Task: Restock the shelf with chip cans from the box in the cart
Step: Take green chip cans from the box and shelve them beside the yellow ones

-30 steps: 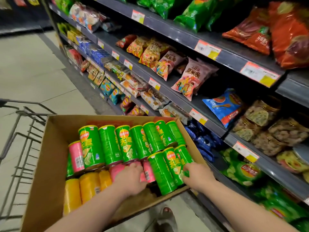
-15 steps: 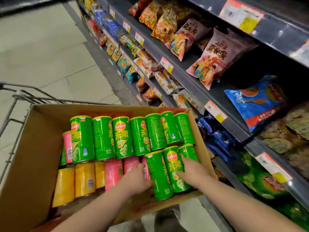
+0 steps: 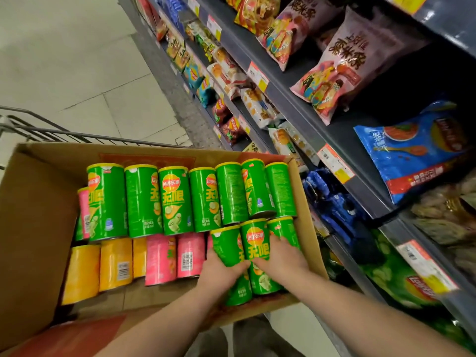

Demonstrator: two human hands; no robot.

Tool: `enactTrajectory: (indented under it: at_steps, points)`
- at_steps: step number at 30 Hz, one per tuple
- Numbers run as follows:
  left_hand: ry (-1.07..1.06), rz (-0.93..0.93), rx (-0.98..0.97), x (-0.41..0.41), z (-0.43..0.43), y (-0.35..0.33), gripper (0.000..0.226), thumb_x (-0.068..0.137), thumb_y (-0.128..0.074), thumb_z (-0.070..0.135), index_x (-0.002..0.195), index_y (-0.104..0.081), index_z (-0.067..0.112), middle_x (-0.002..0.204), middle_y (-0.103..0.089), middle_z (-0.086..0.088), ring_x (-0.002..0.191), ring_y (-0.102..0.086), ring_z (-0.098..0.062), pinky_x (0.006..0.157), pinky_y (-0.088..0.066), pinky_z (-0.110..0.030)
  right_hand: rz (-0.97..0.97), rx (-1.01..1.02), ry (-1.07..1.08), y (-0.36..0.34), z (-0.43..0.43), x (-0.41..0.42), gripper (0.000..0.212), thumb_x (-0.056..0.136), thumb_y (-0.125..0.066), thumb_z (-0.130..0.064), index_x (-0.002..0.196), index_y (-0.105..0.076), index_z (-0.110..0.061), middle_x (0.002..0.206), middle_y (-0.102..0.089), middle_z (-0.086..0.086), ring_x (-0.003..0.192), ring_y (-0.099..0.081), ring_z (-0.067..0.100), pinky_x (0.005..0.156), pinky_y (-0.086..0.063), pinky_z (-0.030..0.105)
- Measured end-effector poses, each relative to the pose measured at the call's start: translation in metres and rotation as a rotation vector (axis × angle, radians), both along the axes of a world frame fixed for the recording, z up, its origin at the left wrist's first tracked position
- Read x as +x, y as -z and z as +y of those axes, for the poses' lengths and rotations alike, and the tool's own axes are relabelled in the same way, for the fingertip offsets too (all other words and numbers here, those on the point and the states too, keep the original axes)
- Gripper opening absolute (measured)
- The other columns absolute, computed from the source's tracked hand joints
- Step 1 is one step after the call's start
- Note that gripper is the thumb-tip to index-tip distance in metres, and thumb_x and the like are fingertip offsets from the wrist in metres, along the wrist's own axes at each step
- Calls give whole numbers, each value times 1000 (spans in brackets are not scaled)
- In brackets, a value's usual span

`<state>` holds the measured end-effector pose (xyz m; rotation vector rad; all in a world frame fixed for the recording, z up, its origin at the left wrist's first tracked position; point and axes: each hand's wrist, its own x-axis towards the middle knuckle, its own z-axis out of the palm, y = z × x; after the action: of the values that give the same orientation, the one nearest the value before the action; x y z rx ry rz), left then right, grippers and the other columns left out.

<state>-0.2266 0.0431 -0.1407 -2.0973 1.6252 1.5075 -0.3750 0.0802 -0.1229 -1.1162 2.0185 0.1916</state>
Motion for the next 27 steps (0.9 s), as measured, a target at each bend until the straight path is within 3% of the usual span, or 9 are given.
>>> enactTrajectory:
  at_steps: [4, 8, 12, 14, 17, 21, 27]
  points:
    - [-35, -17, 20, 0, -1, 3, 81, 72, -80, 37, 133, -35, 10, 124, -56, -9, 110, -59, -27, 90, -50, -36, -10, -12, -5, 0, 0, -2, 77, 87, -56, -53, 145, -27, -12, 142, -39, 8, 123, -50, 28, 95, -45, 38]
    - [-133, 110, 74, 6, 0, -2, 75, 68, -82, 31, 129, -42, 12, 117, -60, -5, 100, -61, -22, 87, -52, -36, -15, -15, -16, 0, 0, -3, 79, 85, -59, -55, 145, -27, -13, 143, -38, 8, 123, -51, 28, 94, -47, 39]
    - [-251, 264, 107, 16, 2, -12, 93, 43, -81, 41, 125, -48, 12, 107, -66, -5, 95, -66, -21, 88, -54, -43, -11, -43, -39, -1, -1, 0, 78, 84, -60, -54, 142, -26, -14, 140, -42, 7, 119, -53, 28, 87, -49, 37]
    - [-296, 324, 143, 19, 3, -16, 79, 57, -85, 28, 125, -48, 10, 107, -66, -9, 94, -66, -23, 79, -55, -38, -8, -59, -53, -2, -1, 3, 76, 84, -61, -53, 140, -26, -14, 133, -50, 6, 114, -57, 27, 81, -48, 35]
    - [-315, 375, 173, 25, 4, -19, 54, 79, -72, 2, 126, -47, 8, 107, -65, -12, 90, -65, -23, 64, -53, -27, -2, -65, -53, -1, -2, 6, 78, 82, -61, -56, 138, -25, -16, 121, -59, 4, 105, -62, 26, 76, -48, 33]
    - [-328, 440, 185, 29, 5, -30, 44, 84, -64, -3, 120, -44, 12, 95, -62, -4, 80, -62, -15, 49, -51, -16, -3, -47, -30, 2, -2, 13, 96, 75, -63, -65, 144, -16, -17, 123, -59, 4, 109, -61, 25, 81, -48, 33]
    - [-305, 493, 219, 39, 3, -40, 42, 87, -62, 1, 122, -43, 11, 96, -63, -5, 79, -64, -16, 50, -52, -20, -92, -58, 122, 0, 0, 17, 97, 70, -70, -60, 144, -21, -21, 127, -57, 4, 113, -58, 26, 85, -47, 33]
